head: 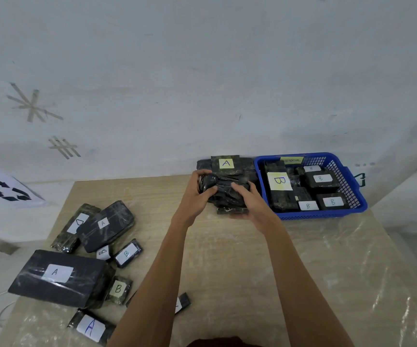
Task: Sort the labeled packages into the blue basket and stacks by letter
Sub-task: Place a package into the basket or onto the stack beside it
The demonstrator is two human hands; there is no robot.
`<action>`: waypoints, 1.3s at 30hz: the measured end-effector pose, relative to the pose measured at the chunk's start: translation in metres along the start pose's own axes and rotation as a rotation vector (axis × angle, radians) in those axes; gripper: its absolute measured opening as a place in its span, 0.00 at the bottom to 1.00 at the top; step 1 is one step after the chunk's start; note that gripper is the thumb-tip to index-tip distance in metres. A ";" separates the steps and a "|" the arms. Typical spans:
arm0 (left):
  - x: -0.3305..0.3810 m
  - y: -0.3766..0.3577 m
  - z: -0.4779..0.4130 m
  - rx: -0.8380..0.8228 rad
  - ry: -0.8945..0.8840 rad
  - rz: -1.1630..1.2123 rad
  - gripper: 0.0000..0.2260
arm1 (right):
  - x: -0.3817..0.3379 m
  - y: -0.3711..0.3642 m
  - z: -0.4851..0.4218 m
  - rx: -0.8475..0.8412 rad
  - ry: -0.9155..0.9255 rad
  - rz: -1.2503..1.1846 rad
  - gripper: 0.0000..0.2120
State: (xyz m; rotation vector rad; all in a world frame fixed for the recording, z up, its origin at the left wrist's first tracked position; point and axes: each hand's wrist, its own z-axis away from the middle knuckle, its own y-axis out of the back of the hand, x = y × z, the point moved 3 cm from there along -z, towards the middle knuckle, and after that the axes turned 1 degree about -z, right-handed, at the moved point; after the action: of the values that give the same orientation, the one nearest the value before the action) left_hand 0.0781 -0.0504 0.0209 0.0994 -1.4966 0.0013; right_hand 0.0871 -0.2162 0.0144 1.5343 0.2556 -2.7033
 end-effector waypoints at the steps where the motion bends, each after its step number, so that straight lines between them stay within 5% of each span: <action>1: 0.001 0.000 0.001 -0.004 -0.023 -0.014 0.17 | 0.001 0.000 0.000 -0.011 -0.033 -0.009 0.30; 8: 0.008 -0.004 0.004 -0.085 -0.189 -0.150 0.19 | 0.010 0.008 0.000 -0.041 -0.208 -0.302 0.22; 16: 0.006 -0.005 0.006 -0.089 0.086 0.023 0.27 | 0.001 0.007 0.004 0.052 0.095 -0.078 0.15; 20: 0.000 -0.005 0.003 -0.022 0.215 0.099 0.20 | -0.001 0.003 0.006 0.006 0.206 0.015 0.17; 39: -0.008 -0.002 -0.002 -0.018 0.140 0.056 0.14 | -0.004 -0.002 -0.002 0.035 0.336 0.038 0.19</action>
State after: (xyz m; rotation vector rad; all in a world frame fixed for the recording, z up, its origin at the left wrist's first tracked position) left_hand 0.0795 -0.0519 0.0126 0.0427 -1.3588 0.0392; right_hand 0.0904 -0.2138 0.0177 1.9769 0.1831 -2.4207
